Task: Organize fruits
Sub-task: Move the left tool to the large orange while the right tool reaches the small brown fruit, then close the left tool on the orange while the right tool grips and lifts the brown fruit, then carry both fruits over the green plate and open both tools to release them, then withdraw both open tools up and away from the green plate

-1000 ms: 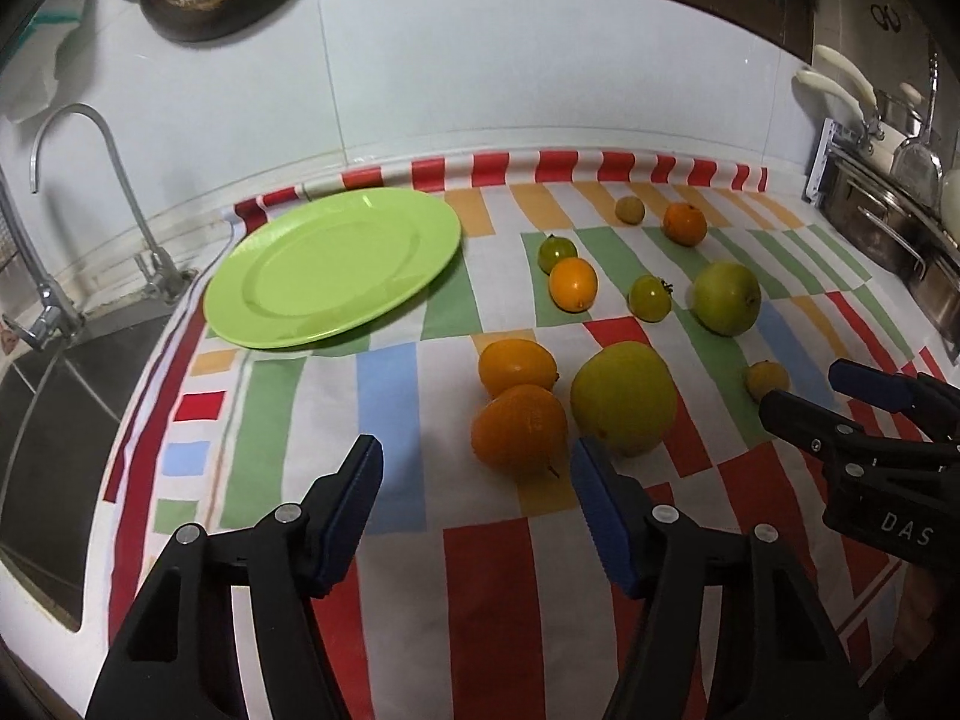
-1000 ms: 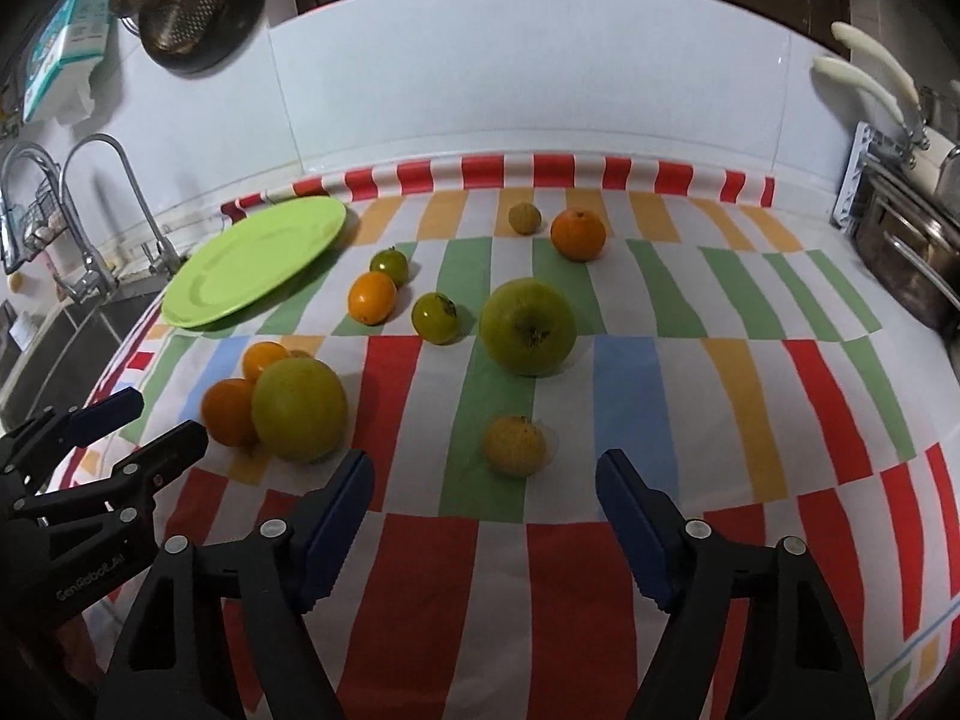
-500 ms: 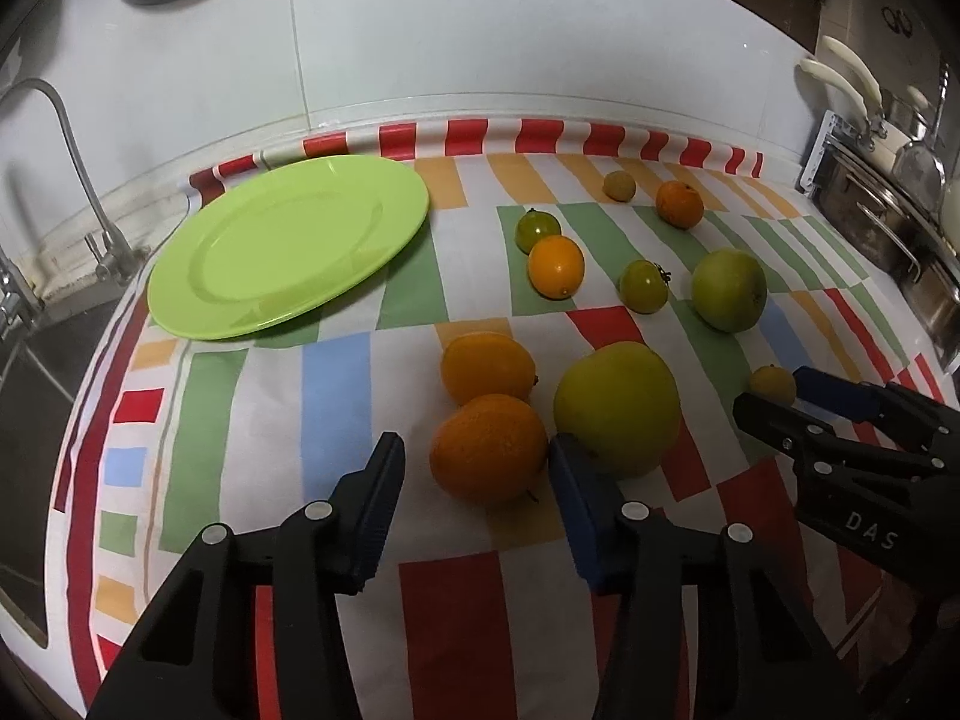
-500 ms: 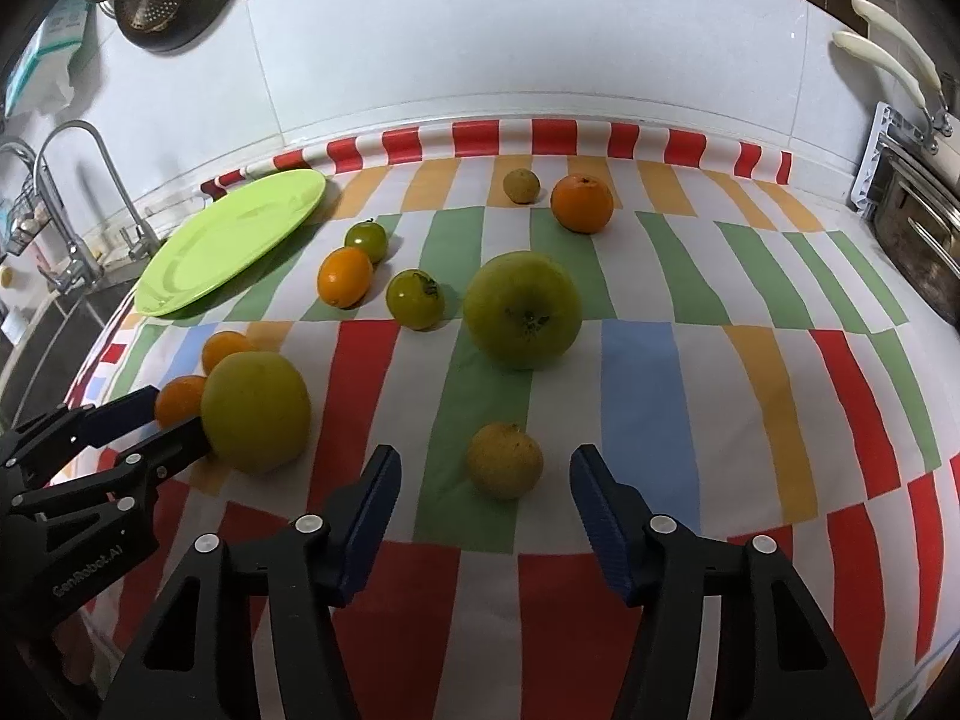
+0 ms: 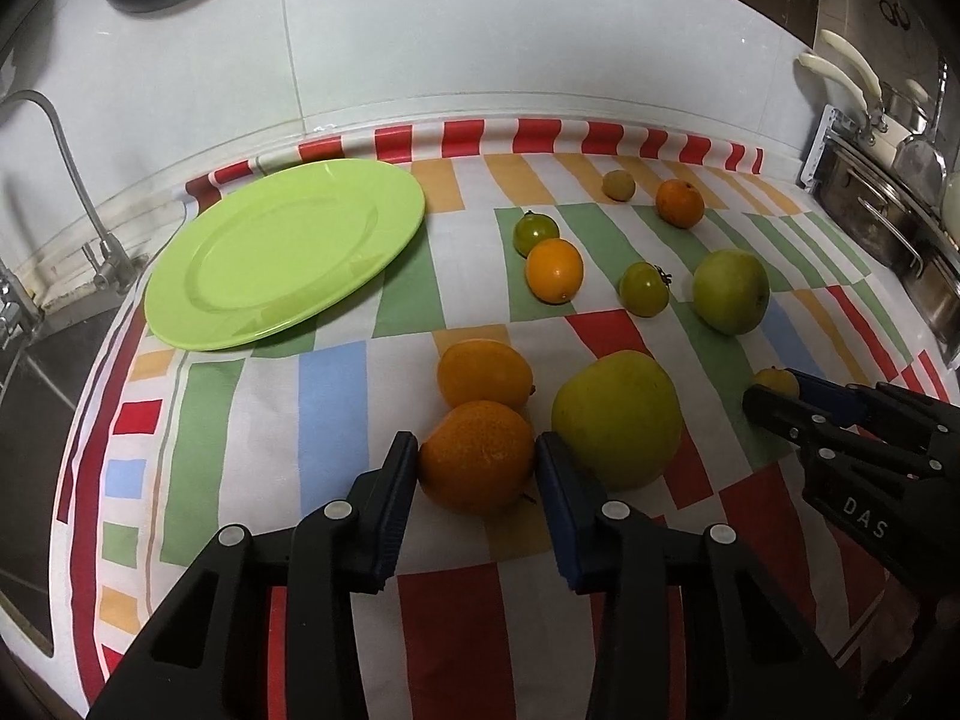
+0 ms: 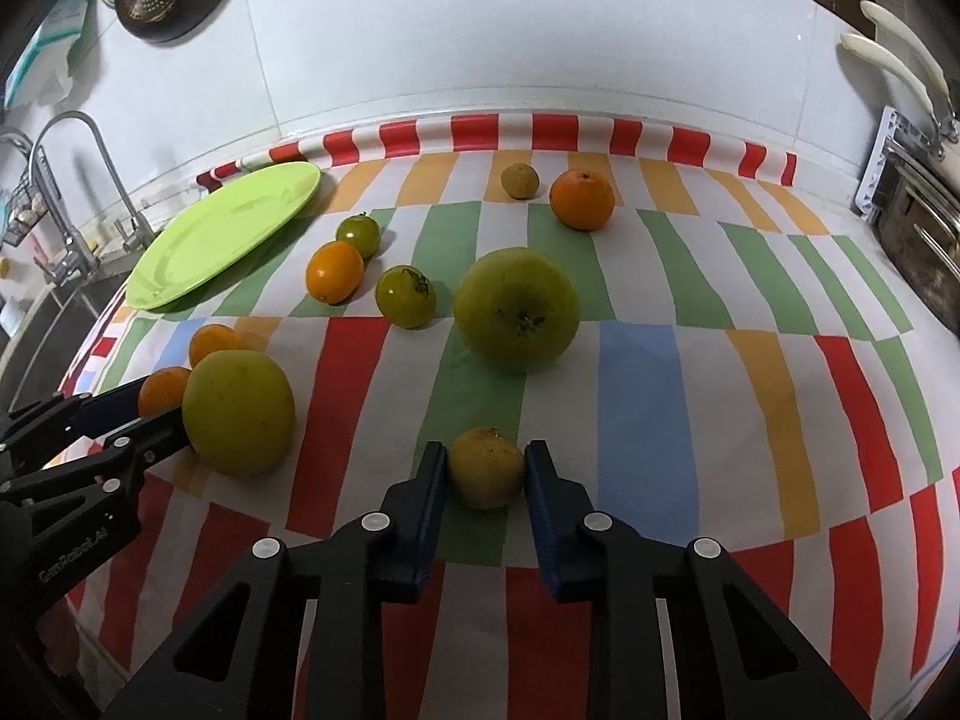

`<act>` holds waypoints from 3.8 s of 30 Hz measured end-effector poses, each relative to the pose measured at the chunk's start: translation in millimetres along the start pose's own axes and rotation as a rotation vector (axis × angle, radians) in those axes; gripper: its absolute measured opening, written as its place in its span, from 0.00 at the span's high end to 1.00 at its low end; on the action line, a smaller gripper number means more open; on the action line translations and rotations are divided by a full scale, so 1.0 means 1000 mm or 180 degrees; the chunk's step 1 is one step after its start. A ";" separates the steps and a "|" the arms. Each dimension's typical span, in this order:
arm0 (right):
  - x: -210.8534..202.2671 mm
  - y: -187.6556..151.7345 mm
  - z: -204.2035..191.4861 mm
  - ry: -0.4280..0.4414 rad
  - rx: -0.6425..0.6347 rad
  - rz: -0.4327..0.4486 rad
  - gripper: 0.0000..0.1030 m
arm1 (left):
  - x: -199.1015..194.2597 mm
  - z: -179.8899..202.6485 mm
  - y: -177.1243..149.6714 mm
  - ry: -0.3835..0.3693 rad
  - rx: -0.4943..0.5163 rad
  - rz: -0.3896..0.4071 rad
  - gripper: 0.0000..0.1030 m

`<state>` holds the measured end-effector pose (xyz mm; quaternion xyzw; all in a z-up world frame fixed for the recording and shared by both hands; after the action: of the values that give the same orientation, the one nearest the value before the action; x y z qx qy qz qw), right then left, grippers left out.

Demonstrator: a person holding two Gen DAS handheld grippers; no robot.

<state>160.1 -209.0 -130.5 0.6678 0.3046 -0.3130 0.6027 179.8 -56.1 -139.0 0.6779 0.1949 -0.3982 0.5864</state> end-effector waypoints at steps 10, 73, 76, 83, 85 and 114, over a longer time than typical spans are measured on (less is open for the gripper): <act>-0.027 0.007 -0.021 0.0204 -0.0147 0.0163 0.73 | -0.027 -0.004 0.001 0.0033 -0.0044 0.0176 0.61; 0.066 0.208 -0.181 0.0881 -0.0558 -0.0189 0.73 | 0.019 -0.166 0.156 0.0207 -0.0142 0.0073 0.61; 0.090 0.213 -0.186 0.0919 -0.0609 -0.0311 0.73 | 0.044 -0.174 0.159 0.0123 -0.0203 -0.0080 0.61; 0.140 0.218 -0.193 0.1029 -0.0523 -0.0583 0.73 | 0.088 -0.187 0.156 -0.0038 -0.0339 -0.0392 0.61; 0.150 0.218 -0.194 0.0996 -0.0530 -0.0620 0.73 | 0.097 -0.189 0.156 -0.0025 -0.0342 -0.0440 0.61; 0.082 0.213 -0.177 0.0764 -0.0651 -0.0041 0.62 | 0.022 -0.183 0.154 0.0298 -0.0215 0.0127 0.40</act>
<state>386.7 -48.7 -50.4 0.6336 0.4090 -0.2021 0.6249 363.1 77.3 -58.4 0.6793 0.2219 -0.3476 0.6070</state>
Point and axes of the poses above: each gripper's, at about its wrist camera, not at the fingertips, and x roughly the way its jaws point, z to its right, y to its top, the point moved 6 cm from there along x, roughly the way its jaws point, and after that the axes turned 1 degree about z, right-handed, at the moved point
